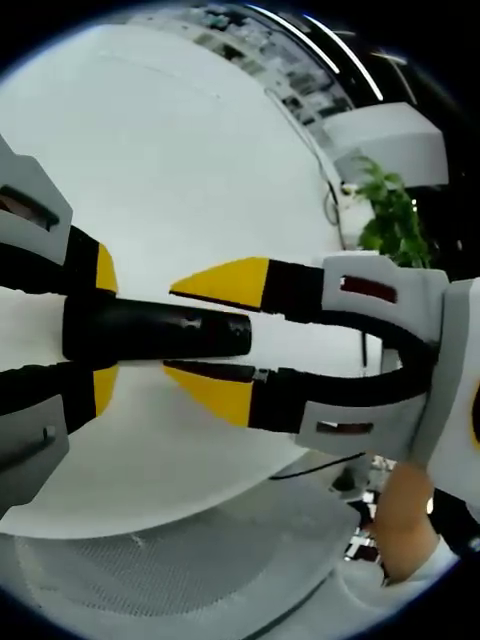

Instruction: Press the specified remote control buttons in sequence, fully releasing each button before pressing the next.

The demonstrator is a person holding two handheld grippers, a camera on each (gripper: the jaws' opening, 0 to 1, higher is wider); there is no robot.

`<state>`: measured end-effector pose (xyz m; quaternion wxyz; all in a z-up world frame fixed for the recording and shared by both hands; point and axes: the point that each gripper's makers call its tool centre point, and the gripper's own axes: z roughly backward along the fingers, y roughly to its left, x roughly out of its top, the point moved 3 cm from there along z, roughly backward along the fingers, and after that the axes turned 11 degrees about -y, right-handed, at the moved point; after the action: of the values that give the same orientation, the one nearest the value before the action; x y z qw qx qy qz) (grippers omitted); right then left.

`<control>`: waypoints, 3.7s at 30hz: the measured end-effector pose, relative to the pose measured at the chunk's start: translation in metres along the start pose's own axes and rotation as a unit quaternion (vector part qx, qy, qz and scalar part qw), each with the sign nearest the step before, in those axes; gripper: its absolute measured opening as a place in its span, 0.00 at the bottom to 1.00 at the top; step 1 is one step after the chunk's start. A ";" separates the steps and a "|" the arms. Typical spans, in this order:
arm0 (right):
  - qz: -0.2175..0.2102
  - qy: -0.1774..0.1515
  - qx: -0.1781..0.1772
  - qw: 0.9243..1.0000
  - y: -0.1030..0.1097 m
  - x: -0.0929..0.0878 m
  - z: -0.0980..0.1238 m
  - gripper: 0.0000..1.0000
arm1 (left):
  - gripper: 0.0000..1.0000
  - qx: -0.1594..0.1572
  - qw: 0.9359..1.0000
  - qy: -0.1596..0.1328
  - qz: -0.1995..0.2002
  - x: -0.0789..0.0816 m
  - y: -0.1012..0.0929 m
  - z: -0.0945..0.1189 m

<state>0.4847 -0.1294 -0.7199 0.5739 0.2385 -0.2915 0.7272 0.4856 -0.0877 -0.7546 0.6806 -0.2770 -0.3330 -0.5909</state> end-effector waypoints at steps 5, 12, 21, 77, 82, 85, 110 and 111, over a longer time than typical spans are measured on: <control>-0.006 -0.005 -0.002 1.000 0.002 -0.004 0.002 0.22 | 0.24 0.000 1.000 -0.001 0.000 0.000 -0.001 0.000; -0.016 -0.012 -0.009 1.000 0.002 -0.008 0.008 0.25 | 0.24 0.001 1.000 0.000 -0.001 0.000 0.000 0.000; -0.027 -0.018 -0.014 0.999 0.003 -0.012 0.016 0.28 | 0.24 0.004 1.000 -0.005 -0.001 -0.002 0.001 0.001; -0.081 -0.001 -0.014 0.997 0.007 -0.072 0.032 0.27 | 0.24 0.005 1.000 -0.013 0.005 0.000 0.000 0.001; -0.078 0.005 -0.009 0.997 0.008 -0.074 0.030 0.27 | 0.24 0.004 1.000 -0.014 0.005 0.000 0.000 0.001; -0.076 0.008 -0.006 0.997 0.008 -0.075 0.028 0.25 | 0.24 0.004 1.000 -0.014 0.006 0.000 0.000 0.001; -0.065 0.018 0.003 0.998 0.006 -0.078 0.025 0.21 | 0.24 0.002 1.000 -0.014 0.004 0.000 0.000 0.001; -0.065 0.017 0.003 0.998 0.006 -0.078 0.025 0.21 | 0.24 0.001 1.000 -0.014 0.004 0.000 0.000 0.001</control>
<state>0.4966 -0.2022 -0.7559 0.6240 0.2461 -0.2629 0.6935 0.4856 -0.0871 -0.7543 0.6787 -0.2856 -0.3420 -0.5838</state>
